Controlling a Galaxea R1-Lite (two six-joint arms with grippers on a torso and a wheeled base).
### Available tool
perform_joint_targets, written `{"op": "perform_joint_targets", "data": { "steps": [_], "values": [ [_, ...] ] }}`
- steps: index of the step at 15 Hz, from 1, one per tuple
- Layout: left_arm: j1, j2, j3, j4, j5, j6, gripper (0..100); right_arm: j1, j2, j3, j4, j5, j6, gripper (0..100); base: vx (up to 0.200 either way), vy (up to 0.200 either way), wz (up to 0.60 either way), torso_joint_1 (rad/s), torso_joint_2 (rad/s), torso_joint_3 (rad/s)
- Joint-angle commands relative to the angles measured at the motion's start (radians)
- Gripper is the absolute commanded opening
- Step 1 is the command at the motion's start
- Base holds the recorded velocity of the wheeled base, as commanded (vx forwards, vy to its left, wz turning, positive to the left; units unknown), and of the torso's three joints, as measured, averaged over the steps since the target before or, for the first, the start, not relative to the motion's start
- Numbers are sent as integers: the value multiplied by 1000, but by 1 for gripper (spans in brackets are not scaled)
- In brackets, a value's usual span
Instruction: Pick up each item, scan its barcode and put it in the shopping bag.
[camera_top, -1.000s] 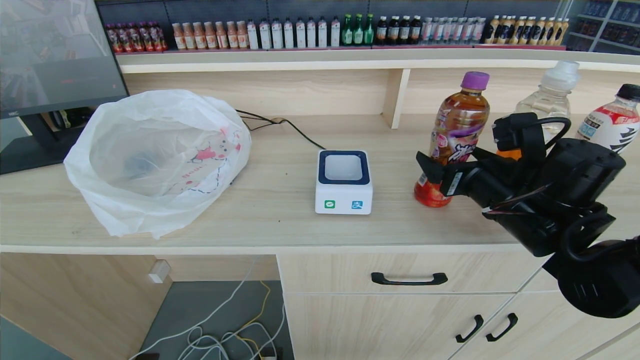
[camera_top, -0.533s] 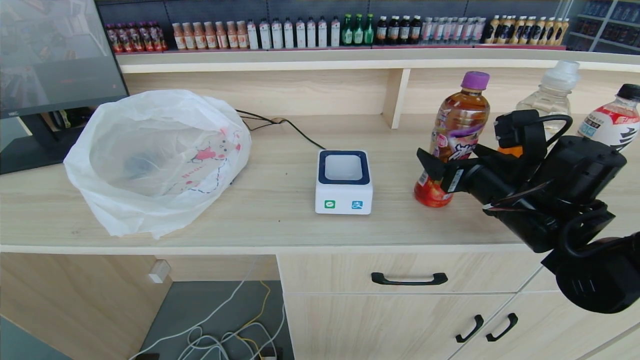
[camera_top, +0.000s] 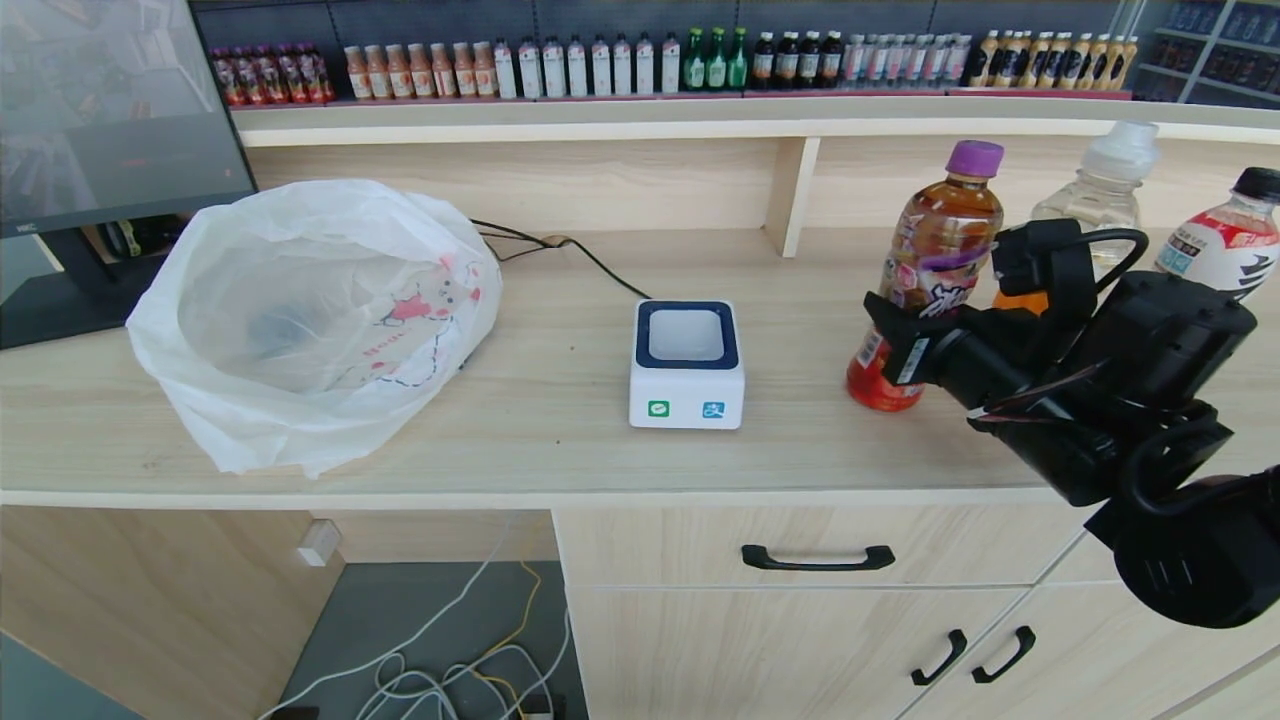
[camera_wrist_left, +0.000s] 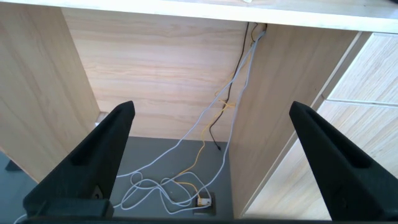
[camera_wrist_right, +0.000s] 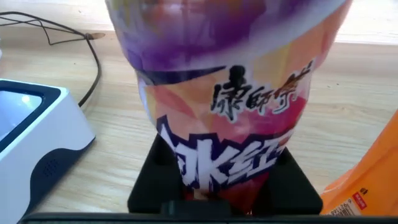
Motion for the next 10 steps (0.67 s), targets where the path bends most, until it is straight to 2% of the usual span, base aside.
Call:
{"op": "perform_joint_targets", "data": {
  "steps": [1,10],
  "values": [
    [1,0,0,0,0,0,100,1,-7,0,-1,1,0,0,0,0,0,0,0,0],
    [1,0,0,0,0,0,100,1,-28,3,1,4,0,0,0,0,0,0,0,0]
  ]
}}
